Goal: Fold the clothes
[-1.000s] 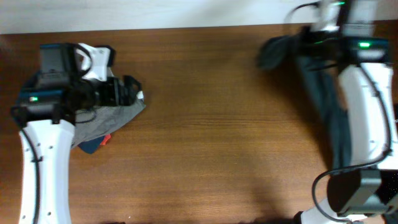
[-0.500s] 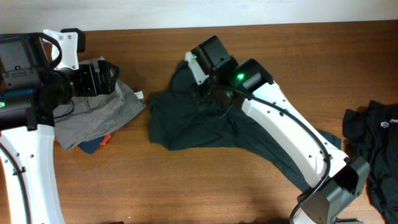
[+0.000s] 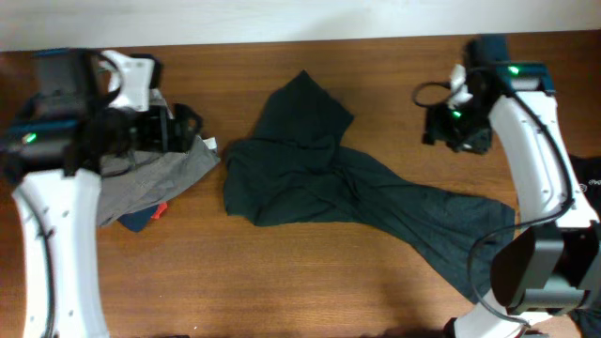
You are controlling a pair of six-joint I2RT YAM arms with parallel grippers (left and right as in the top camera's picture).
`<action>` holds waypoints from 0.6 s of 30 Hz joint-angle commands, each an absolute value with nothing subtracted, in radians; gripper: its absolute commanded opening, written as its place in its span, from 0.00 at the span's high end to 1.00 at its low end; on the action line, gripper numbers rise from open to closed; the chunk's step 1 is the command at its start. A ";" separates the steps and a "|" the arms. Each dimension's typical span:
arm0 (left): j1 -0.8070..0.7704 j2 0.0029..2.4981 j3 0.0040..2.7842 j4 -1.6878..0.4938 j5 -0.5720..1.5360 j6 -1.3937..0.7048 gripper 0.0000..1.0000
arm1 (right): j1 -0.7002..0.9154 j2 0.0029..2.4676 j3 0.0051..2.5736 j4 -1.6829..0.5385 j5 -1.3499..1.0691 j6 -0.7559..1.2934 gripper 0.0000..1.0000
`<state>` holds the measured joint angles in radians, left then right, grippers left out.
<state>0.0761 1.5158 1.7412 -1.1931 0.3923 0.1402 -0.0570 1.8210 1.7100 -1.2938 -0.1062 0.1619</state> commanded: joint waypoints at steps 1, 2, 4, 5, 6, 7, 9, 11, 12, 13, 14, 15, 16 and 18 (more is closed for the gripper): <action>-0.003 1.600 1.751 -1.198 0.404 0.238 0.09 | -0.157 1.831 1.577 -1.262 -0.212 0.151 0.33; -0.028 1.625 1.751 -1.198 0.404 0.250 0.09 | -0.176 1.831 1.541 -1.250 -0.252 0.125 0.33; -0.076 1.679 1.751 -1.198 0.404 0.273 0.09 | -0.204 1.831 1.482 -1.230 -0.295 0.104 0.34; -0.101 1.709 1.751 -1.195 0.404 0.284 0.09 | -0.213 1.831 1.459 -1.221 -0.305 0.104 0.34; -0.125 1.740 1.751 -1.186 0.404 0.286 0.09 | -0.224 1.831 1.435 -1.214 -0.308 0.105 0.33; -0.148 1.770 1.751 -1.173 0.405 0.286 0.09 | -0.232 1.831 1.415 -1.207 -0.311 0.105 0.33; -0.196 1.832 1.751 -1.135 0.404 0.286 0.08 | -0.242 1.831 1.388 -1.200 -0.315 0.104 0.33; -0.245 1.895 1.751 -1.079 0.405 0.285 0.08 | -0.244 1.831 1.373 -1.196 -0.318 0.104 0.33; -0.269 1.925 1.751 -1.047 0.404 0.285 0.09 | -0.244 1.831 1.371 -1.196 -0.323 0.104 0.32; -0.305 1.970 1.751 -0.993 0.405 0.278 0.08 | -0.244 1.831 1.371 -1.195 -0.330 0.104 0.32; -0.327 1.996 1.751 -0.957 0.405 0.268 0.08 | -0.244 1.831 1.371 -1.192 -0.335 0.105 0.32; -0.350 2.024 1.751 -0.920 0.405 0.261 0.08 | -0.244 1.830 1.371 -1.192 -0.339 0.105 0.32; -0.371 2.048 1.751 -0.885 0.404 0.258 0.08 | -0.244 1.830 1.371 -1.190 -0.343 0.104 0.32; -0.413 2.100 1.751 -0.818 0.393 0.259 0.08 | -0.244 1.830 1.371 -1.189 -0.345 0.104 0.31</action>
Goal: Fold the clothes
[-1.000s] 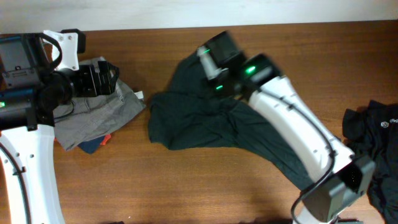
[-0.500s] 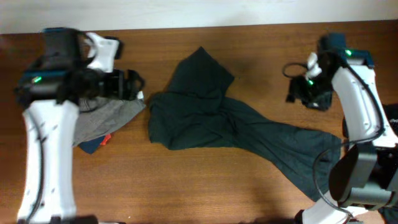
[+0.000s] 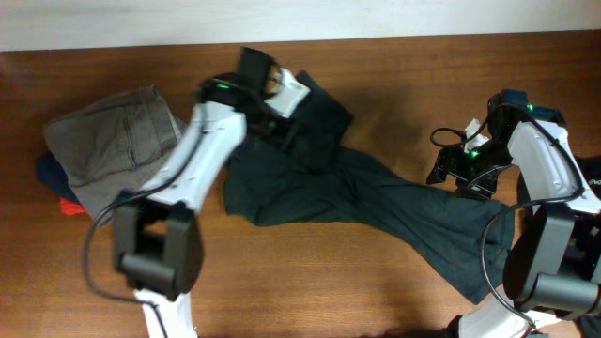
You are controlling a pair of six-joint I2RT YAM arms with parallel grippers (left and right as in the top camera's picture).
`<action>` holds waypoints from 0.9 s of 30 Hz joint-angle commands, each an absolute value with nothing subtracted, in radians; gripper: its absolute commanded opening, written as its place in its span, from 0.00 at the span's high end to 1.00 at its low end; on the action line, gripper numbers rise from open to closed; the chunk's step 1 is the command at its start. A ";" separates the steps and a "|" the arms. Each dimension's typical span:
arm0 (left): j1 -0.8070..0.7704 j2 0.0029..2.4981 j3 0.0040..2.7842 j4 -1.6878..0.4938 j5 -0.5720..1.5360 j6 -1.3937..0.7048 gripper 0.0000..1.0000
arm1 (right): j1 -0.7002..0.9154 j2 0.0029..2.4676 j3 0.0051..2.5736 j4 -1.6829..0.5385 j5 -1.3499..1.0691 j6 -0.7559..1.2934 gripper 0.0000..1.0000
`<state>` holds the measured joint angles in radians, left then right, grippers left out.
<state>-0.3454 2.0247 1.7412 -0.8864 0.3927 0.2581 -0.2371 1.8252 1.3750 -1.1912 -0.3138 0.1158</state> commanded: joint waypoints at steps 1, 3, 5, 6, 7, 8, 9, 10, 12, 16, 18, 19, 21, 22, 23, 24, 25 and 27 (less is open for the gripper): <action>-0.443 2.137 1.751 -0.768 0.372 0.258 0.08 | -0.244 1.830 1.371 -1.188 -0.345 0.104 0.31; -0.474 2.179 1.752 -0.722 0.322 0.252 0.11 | -0.244 1.830 1.371 -1.189 -0.345 0.104 0.31; -0.501 2.212 1.751 -0.690 0.245 0.216 0.11 | -0.244 1.830 1.371 -1.189 -0.345 0.104 0.31; -0.512 2.223 1.751 -0.683 0.217 0.206 0.16 | -0.243 1.830 1.371 -1.189 -0.345 0.104 0.31; -0.521 2.231 1.751 -0.679 0.199 0.203 0.17 | -0.243 1.830 1.371 -1.188 -0.345 0.104 0.31; -0.530 2.241 1.751 -0.673 0.184 0.203 0.18 | -0.243 1.830 1.371 -1.188 -0.345 0.104 0.31; -0.537 2.246 1.751 -0.670 0.172 0.203 0.21 | -0.243 1.830 1.371 -1.188 -0.345 0.104 0.31; -0.543 2.257 1.751 -0.667 0.154 0.203 0.25 | -0.243 1.830 1.371 -1.188 -0.345 0.104 0.31; -0.552 2.268 1.751 -0.665 0.102 0.202 0.46 | -0.243 1.830 1.371 -1.188 -0.345 0.104 0.31; -0.551 2.269 1.760 -0.672 -0.033 0.156 1.00 | -0.243 1.830 1.371 -1.188 -0.344 0.100 0.30; -0.544 2.260 1.791 -0.720 -0.124 0.102 1.00 | -0.244 1.830 1.371 -1.188 -0.344 0.092 0.30; -0.540 2.253 1.815 -0.757 -0.161 0.083 1.00 | -0.244 1.830 1.371 -1.188 -0.344 0.088 0.31; -0.532 2.230 1.864 -0.840 -0.213 0.074 1.00 | -0.244 1.830 1.371 -1.188 -0.326 0.089 0.30; -0.527 2.214 1.886 -0.881 -0.239 0.073 1.00 | -0.244 1.830 1.371 -1.187 -0.312 0.089 0.30; -0.522 2.197 1.904 -0.920 -0.271 0.072 1.00 | -0.244 1.831 1.371 -1.185 -0.300 0.089 0.30; -0.519 2.180 1.917 -0.956 -0.302 0.071 1.00 | -0.245 1.831 1.371 -1.182 -0.292 0.089 0.30; -0.513 2.160 1.925 -0.990 -0.338 0.071 1.00 | -0.245 1.831 1.371 -1.180 -0.291 0.089 0.30; -0.497 2.098 1.929 -1.074 -0.413 0.072 1.00 | -0.244 1.831 1.371 -1.181 -0.292 0.089 0.30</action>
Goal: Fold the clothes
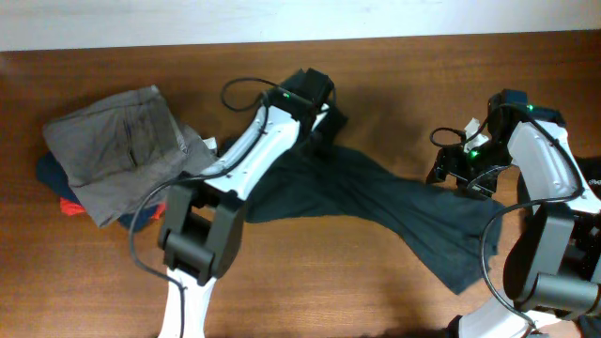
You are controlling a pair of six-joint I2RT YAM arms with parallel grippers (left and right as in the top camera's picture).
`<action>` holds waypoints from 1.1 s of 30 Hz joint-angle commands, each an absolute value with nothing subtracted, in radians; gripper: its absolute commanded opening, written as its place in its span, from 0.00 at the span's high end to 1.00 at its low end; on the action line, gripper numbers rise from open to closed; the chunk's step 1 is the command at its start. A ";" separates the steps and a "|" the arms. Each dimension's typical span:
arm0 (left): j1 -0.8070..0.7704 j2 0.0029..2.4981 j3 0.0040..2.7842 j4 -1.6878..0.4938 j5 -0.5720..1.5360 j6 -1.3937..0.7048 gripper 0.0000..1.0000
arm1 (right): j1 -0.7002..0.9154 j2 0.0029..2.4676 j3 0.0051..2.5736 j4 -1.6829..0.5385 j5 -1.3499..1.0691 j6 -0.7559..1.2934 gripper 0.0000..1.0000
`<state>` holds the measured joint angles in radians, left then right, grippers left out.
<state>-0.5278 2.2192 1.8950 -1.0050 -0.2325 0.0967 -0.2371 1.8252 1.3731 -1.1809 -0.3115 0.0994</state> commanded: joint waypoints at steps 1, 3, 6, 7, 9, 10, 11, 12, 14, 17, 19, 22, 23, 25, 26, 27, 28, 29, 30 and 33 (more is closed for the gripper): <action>-0.490 2.083 1.929 -1.094 -0.417 0.072 1.00 | -0.244 1.831 1.371 -1.182 -0.292 0.089 0.30; -0.476 2.059 1.929 -1.116 -0.412 0.072 1.00 | -0.241 1.831 1.371 -1.189 -0.292 0.081 0.30; -0.458 2.048 1.929 -1.140 -0.473 0.043 1.00 | -0.241 1.831 1.369 -1.204 -0.291 0.059 0.31; -0.449 2.048 1.929 -1.146 -0.513 0.003 1.00 | -0.241 1.831 1.365 -1.204 -0.291 0.059 0.31; -0.428 2.048 1.929 -1.145 -0.536 -0.041 1.00 | -0.241 1.831 1.345 -1.196 -0.291 0.059 0.32; -0.417 2.048 1.929 -1.146 -0.536 -0.063 1.00 | -0.241 1.831 1.328 -1.185 -0.292 0.060 0.32; -0.408 2.048 1.929 -1.150 -0.535 -0.080 1.00 | -0.241 1.831 1.310 -1.174 -0.292 0.060 0.35; -0.398 2.047 1.929 -1.157 -0.535 -0.100 1.00 | -0.241 1.831 1.289 -1.161 -0.292 0.060 0.36; -0.385 2.047 1.929 -1.166 -0.526 -0.117 1.00 | -0.241 1.831 1.232 -1.126 -0.292 0.082 0.41; -0.376 2.047 1.929 -1.188 -0.514 -0.117 1.00 | -0.243 1.831 1.139 -1.035 -0.299 0.125 0.50; -0.377 2.047 1.929 -1.210 -0.513 -0.120 1.00 | -0.243 1.831 1.092 -0.954 -0.303 0.181 0.68; -0.377 2.045 1.929 -1.245 -0.513 -0.120 1.00 | -0.242 1.831 1.035 -0.800 -0.304 0.247 0.95; -0.377 2.041 1.929 -1.256 -0.513 -0.120 1.00 | -0.242 1.831 1.018 -0.751 -0.303 0.270 0.96; -0.377 2.033 1.929 -1.277 -0.513 -0.125 1.00 | -0.243 1.832 0.991 -0.617 -0.302 0.299 0.96; -0.377 2.026 1.929 -1.281 -0.513 -0.135 1.00 | -0.244 1.832 0.989 -0.572 -0.292 0.300 0.96; -0.377 2.017 1.929 -1.283 -0.512 -0.148 1.00 | -0.244 1.834 0.989 -0.499 -0.258 0.332 0.96; -0.377 2.009 1.929 -1.283 -0.513 -0.161 1.00 | -0.245 1.834 0.989 -0.441 -0.236 0.353 0.96; -0.377 2.000 1.929 -1.282 -0.512 -0.168 1.00 | -0.249 1.835 0.991 -0.393 -0.221 0.366 0.96; -0.377 1.991 1.929 -1.277 -0.502 -0.168 1.00 | -0.255 1.836 0.995 -0.315 -0.205 0.377 0.96; -0.377 1.956 1.929 -1.268 -0.470 -0.168 0.99 | -0.290 1.838 1.040 -0.174 -0.171 0.376 0.96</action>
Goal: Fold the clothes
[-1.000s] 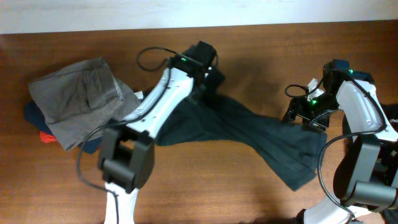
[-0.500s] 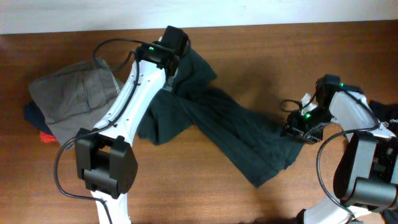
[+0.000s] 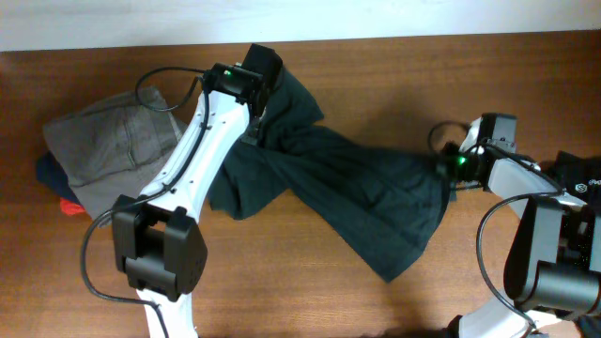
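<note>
A dark green garment (image 3: 357, 188) lies rumpled across the middle of the wooden table (image 3: 282, 300), running from back left to front right. My left gripper (image 3: 266, 111) is at its upper left corner, and the cloth bunches under it as if pinched. At the garment's right edge, my right gripper (image 3: 445, 172) sits low with the cloth drawn up to it. The fabric looks stretched between the two. The fingers themselves are hidden from above.
A folded grey garment (image 3: 117, 155) rests at the left on a blue item (image 3: 45, 171) and a red one (image 3: 68, 207). A black object (image 3: 582, 174) sits at the right edge. The table's back edge meets a white wall.
My left gripper has moved left and back, and the garment's top has gone with it. The right gripper is lower at the cloth's right edge. The garment's front tail now ends further left.
My left arm was first over the grey pile, with the right gripper clear of the green garment. Then the left reached the garment's top and the right came to its right edge. The left sat at the upper middle; now the cloth is stretched between both.
</note>
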You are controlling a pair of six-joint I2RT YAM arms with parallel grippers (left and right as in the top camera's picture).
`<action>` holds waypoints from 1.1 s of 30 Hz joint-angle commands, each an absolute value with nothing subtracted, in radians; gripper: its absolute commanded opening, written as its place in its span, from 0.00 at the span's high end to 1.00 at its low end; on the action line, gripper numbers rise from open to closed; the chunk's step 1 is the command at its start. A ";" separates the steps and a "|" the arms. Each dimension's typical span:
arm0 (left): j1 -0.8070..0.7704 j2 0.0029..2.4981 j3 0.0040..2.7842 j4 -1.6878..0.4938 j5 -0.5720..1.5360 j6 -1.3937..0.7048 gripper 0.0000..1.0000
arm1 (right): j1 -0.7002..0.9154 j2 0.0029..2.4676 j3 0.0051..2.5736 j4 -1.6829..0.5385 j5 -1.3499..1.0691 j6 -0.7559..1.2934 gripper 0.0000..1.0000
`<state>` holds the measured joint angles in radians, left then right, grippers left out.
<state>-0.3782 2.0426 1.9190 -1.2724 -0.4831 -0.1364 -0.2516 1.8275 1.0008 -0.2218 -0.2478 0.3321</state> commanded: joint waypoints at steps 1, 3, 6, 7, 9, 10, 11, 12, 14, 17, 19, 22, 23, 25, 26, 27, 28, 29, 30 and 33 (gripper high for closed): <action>-0.377 1.946 1.929 -1.267 -0.459 -0.168 0.99 | -0.306 1.838 1.072 -0.167 -0.173 0.376 0.96; -0.377 1.927 1.929 -1.266 -0.443 -0.168 0.99 | -0.336 1.838 1.150 -0.184 -0.176 0.371 0.96; -0.377 1.908 1.929 -1.263 -0.418 -0.168 0.98 | -0.378 1.837 1.279 -0.284 -0.204 0.328 0.96; -0.377 1.906 1.929 -1.261 -0.406 -0.168 0.98 | -0.391 1.837 1.326 -0.339 -0.237 0.314 0.96; -0.377 1.905 1.929 -1.258 -0.381 -0.167 0.97 | -0.408 1.837 1.415 -0.492 -0.345 0.268 0.92; -0.377 1.905 1.929 -1.257 -0.379 -0.168 0.97 | -0.411 1.837 1.452 -0.575 -0.407 0.238 0.83; -0.377 1.905 1.929 -1.256 -0.381 -0.168 0.97 | -0.411 1.837 1.481 -0.657 -0.459 0.204 0.73; -0.377 1.905 1.929 -1.253 -0.380 -0.168 0.97 | -0.407 1.837 1.505 -0.748 -0.502 0.178 0.71; -0.377 1.905 1.929 -1.242 -0.381 -0.167 0.96 | -0.395 1.837 1.517 -0.874 -0.521 0.161 0.61; -0.377 1.905 1.929 -1.230 -0.381 -0.168 0.95 | -0.361 1.837 1.499 -1.053 -0.512 0.108 0.51; -0.377 1.905 1.929 -1.227 -0.381 -0.168 0.95 | -0.339 1.837 1.472 -1.143 -0.512 0.096 0.48; -0.377 1.905 1.929 -1.227 -0.381 -0.168 0.95 | -0.308 1.832 1.417 -1.199 -0.514 0.089 0.46; -0.377 1.905 1.929 -1.228 -0.381 -0.168 0.95 | -0.292 1.822 1.380 -1.214 -0.513 0.088 0.45; -0.377 1.905 1.929 -1.228 -0.380 -0.168 0.95 | -0.266 1.799 1.314 -1.225 -0.513 0.085 0.44; -0.377 1.905 1.929 -1.228 -0.380 -0.168 0.94 | -0.250 1.783 1.275 -1.223 -0.513 0.085 0.44; -0.377 1.905 1.929 -1.228 -0.380 -0.168 0.94 | -0.234 1.765 1.236 -1.220 -0.513 0.086 0.44; -0.377 1.905 1.929 -1.229 -0.380 -0.168 0.94 | -0.221 1.751 1.206 -1.218 -0.516 0.086 0.43; -0.377 1.905 1.929 -1.229 -0.380 -0.168 0.93 | -0.206 1.733 1.171 -1.216 -0.521 0.086 0.43; -0.377 1.905 1.929 -1.229 -0.380 -0.168 0.93 | -0.189 1.714 1.139 -1.214 -0.521 0.095 0.43; -0.377 1.905 1.929 -1.230 -0.380 -0.168 0.92 | -0.144 1.648 1.062 -1.194 -0.520 0.139 0.42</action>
